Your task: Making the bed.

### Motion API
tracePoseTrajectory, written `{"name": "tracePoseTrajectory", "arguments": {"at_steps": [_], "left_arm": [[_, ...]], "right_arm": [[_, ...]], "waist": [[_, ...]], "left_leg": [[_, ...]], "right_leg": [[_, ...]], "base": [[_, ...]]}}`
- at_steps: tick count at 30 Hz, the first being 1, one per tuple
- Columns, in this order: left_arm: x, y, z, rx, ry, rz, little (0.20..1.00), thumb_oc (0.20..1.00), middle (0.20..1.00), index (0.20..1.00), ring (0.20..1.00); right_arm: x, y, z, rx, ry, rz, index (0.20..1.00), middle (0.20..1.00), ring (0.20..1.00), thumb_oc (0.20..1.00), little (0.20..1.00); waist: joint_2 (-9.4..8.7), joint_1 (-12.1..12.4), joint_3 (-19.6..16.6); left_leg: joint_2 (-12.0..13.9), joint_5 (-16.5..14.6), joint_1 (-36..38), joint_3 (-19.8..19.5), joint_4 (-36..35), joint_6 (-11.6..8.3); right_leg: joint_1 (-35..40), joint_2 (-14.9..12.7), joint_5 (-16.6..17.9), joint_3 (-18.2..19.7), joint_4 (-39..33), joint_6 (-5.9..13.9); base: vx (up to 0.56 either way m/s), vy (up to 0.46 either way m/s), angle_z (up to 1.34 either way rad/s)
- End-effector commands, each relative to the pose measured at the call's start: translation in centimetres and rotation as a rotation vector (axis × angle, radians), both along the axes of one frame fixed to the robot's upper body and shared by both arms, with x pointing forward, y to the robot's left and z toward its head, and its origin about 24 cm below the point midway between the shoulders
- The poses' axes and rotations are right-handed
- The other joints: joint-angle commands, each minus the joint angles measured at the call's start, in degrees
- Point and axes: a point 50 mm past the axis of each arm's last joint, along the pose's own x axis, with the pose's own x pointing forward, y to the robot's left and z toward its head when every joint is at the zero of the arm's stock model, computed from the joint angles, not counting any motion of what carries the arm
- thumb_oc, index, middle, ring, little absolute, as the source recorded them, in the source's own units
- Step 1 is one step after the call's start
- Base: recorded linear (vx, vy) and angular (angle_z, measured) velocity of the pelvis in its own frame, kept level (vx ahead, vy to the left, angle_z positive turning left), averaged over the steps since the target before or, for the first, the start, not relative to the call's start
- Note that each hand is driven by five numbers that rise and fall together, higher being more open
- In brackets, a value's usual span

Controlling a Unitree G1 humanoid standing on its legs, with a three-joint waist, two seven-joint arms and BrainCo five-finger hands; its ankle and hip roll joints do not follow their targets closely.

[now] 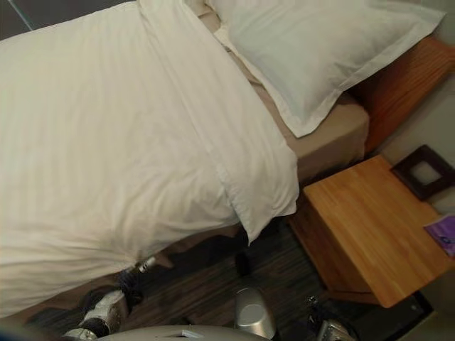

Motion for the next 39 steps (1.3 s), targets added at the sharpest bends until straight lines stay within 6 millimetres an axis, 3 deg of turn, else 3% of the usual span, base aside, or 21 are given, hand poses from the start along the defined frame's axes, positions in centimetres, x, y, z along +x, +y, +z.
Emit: {"name": "tracePoseTrajectory", "arguments": {"at_steps": [1,2,3,4,6,7,11,13,15,18,21,25,35,39], "left_arm": [[3.3,0.3,1.2,0.089,-0.097,-0.180,1.000,1.000,1.000,1.000,1.000],[5.4,0.2,2.4,0.140,-0.195,-0.238,1.000,1.000,1.000,1.000,1.000],[5.4,0.2,2.4,0.140,-0.195,-0.238,1.000,1.000,1.000,1.000,1.000],[8.6,0.4,4.6,0.179,-0.347,-0.264,1.000,1.000,1.000,1.000,1.000],[11.6,0.7,7.8,0.193,-0.535,-0.255,1.000,1.000,1.000,1.000,1.000],[11.6,0.7,7.8,0.193,-0.535,-0.255,1.000,1.000,1.000,1.000,1.000],[14.2,1.8,13.9,0.169,-0.861,-0.149,1.000,1.000,1.000,1.000,1.000],[14.3,2.0,14.8,0.163,-0.907,-0.137,1.000,1.000,1.000,1.000,1.000],[14.3,2.1,17.8,0.150,-1.052,-0.153,1.000,1.000,1.000,1.000,1.000],[14.1,1.6,18.6,0.167,-1.086,-0.201,1.000,1.000,1.000,1.000,1.000],[13.8,0.8,18.6,0.129,-1.098,-0.227,1.000,1.000,1.000,1.000,1.000],[13.0,-0.1,17.7,0.038,-1.068,-0.240,1.000,1.000,1.000,1.000,1.000],[11.1,-1.2,12.9,-0.019,-0.840,-0.296,1.000,1.000,1.000,1.000,1.000],[9.2,-0.8,10.9,-0.078,-0.736,-0.256,1.000,1.000,1.000,1.000,1.000]], "right_arm": [[6.0,2.2,1.9,-0.012,-0.175,0.175,1.000,1.000,1.000,1.000,1.000],[7.0,3.3,2.5,-0.042,-0.221,0.293,1.000,1.000,1.000,1.000,1.000],[7.0,3.3,2.5,-0.041,-0.221,0.293,1.000,1.000,1.000,1.000,1.000],[8.0,4.0,3.3,-0.065,-0.273,0.377,1.000,1.000,1.000,1.000,1.000],[9.1,4.2,4.5,-0.099,-0.348,0.437,1.000,1.000,1.000,1.000,1.000],[9.1,4.2,4.5,-0.099,-0.348,0.437,1.000,1.000,1.000,1.000,1.000],[11.6,4.3,8.8,-0.185,-0.574,0.540,1.000,1.000,1.000,1.000,1.000],[11.8,4.3,9.6,-0.190,-0.615,0.545,1.000,1.000,1.000,1.000,1.000],[12.3,4.7,12.0,-0.185,-0.755,0.572,1.000,1.000,1.000,1.000,1.000],[12.7,5.5,13.4,-0.190,-0.836,0.596,1.000,1.000,1.000,1.000,1.000],[13.2,6.2,14.7,-0.201,-0.899,0.633,1.000,1.000,1.000,1.000,1.000],[13.2,6.7,15.0,-0.207,-0.911,0.666,1.000,1.000,1.000,1.000,1.000],[13.6,8.1,14.9,-0.208,-0.890,0.763,1.000,1.000,1.000,1.000,1.000],[13.5,8.0,15.0,-0.204,-0.894,0.768,1.000,1.000,1.000,1.000,1.000]], "waist": [[-0.26,0.0,2.3],[-1.50,0.5,1.6],[-1.52,0.5,1.4],[-2.55,0.8,1.0],[-3.50,1.3,0.5],[-3.52,1.3,0.3],[-5.42,2.9,-0.3],[-5.63,3.0,-0.6],[-6.24,3.8,-0.6],[-6.63,4.5,-0.6],[-6.72,4.6,-0.7],[-6.55,4.6,-0.8],[-5.74,4.0,-1.1],[-5.51,4.2,-1.1]], "left_leg": [[1.9,0.4,0.3,-3.2,0.8,-1.84],[2.1,0.3,0.6,-3.7,0.8,-1.85],[2.1,0.4,0.4,-3.7,0.8,-1.87],[2.3,0.4,0.6,-4.1,0.8,-1.98],[2.4,0.4,0.7,-4.6,0.8,-2.06],[2.4,0.5,0.5,-4.5,0.8,-2.07],[2.6,0.3,1.0,-6.0,0.8,-2.05],[2.6,0.5,0.8,-6.2,0.8,-2.05],[2.8,0.6,0.6,-6.8,0.8,-2.16],[3.1,0.7,0.5,-7.3,0.8,-2.23],[3.2,0.6,0.8,-7.4,0.8,-2.22],[3.3,0.5,1.2,-7.4,0.8,-2.16],[3.4,0.2,2.6,-6.3,0.8,-2.02],[3.5,0.3,2.8,-6.2,0.8,-2.01]], "right_leg": [[5.6,-4.9,-6.5,1.6,-1.1,5.97],[6.3,-4.9,-6.3,1.2,-1.1,5.95],[6.1,-4.9,-6.2,1.2,-1.1,5.90],[6.6,-5.0,-6.1,0.6,-1.1,6.05],[7.2,-5.0,-6.0,0.1,-1.1,6.19],[6.9,-5.0,-5.9,0.1,-1.1,6.14],[8.5,-5.2,-6.2,-1.4,-1.1,6.24],[8.4,-5.2,-6.2,-1.6,-1.1,6.18],[9.0,-5.3,-6.5,-2.4,-1.1,6.19],[9.5,-5.3,-6.7,-3.2,-1.1,6.06],[10.1,-5.2,-7.0,-3.5,-1.1,5.90],[10.4,-5.1,-7.1,-3.4,-1.1,5.78],[11.0,-4.5,-7.5,-2.5,-1.1,5.45],[11.0,-4.3,-7.5,-2.4,-1.1,5.33]], "base": [[-0.01,0.033,0.06],[-0.01,0.009,0.05],[-0.02,0.035,0.12],[-0.01,0.027,0.20],[0.00,0.020,0.25],[0.01,0.006,0.17],[0.02,0.006,0.08],[0.01,-0.008,0.18],[0.01,-0.007,0.11],[0.02,-0.020,0.16],[0.02,-0.005,0.22],[0.00,0.000,0.07],[0.00,0.003,-0.03],[-0.01,0.000,-0.12]]}}
